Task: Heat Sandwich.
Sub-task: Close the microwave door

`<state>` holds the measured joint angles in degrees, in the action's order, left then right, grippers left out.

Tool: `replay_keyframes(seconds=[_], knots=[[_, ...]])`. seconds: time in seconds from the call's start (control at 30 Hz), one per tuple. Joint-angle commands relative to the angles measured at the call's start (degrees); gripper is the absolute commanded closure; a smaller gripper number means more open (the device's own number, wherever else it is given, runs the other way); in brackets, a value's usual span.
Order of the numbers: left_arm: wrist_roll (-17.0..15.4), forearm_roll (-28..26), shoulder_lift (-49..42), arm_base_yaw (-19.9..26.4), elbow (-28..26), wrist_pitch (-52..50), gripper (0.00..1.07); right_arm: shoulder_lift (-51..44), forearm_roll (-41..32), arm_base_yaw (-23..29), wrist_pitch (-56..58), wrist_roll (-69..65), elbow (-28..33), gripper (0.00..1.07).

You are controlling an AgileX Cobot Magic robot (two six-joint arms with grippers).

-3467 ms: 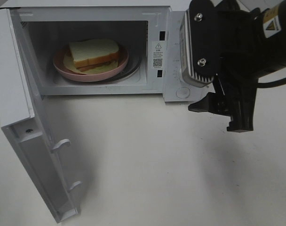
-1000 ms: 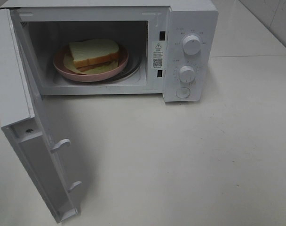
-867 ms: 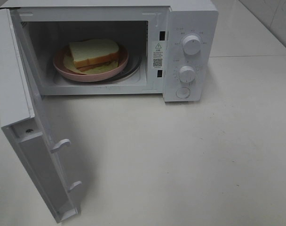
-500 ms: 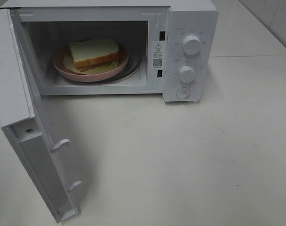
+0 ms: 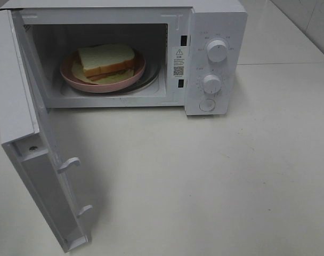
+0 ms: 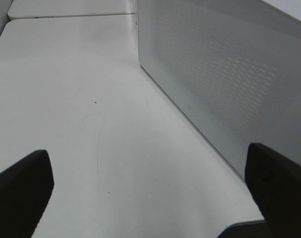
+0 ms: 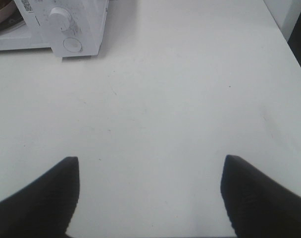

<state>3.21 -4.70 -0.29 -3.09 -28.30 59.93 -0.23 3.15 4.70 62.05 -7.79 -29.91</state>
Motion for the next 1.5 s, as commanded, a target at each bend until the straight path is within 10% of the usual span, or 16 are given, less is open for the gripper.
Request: replay_keyframes(seconds=[0.03, 1.5], knots=[[-0.06, -0.46, -0.86, 0.11, 0.11, -0.52, 0.09, -1.55, -0.74, -0.34, -2.52, 0.06, 1.09, 0.31], [-0.06, -0.46, -0.86, 0.11, 0.11, -0.52, 0.09, -1.55, -0.8, -0.69, -2.58, 0.11, 0.97, 0.31]])
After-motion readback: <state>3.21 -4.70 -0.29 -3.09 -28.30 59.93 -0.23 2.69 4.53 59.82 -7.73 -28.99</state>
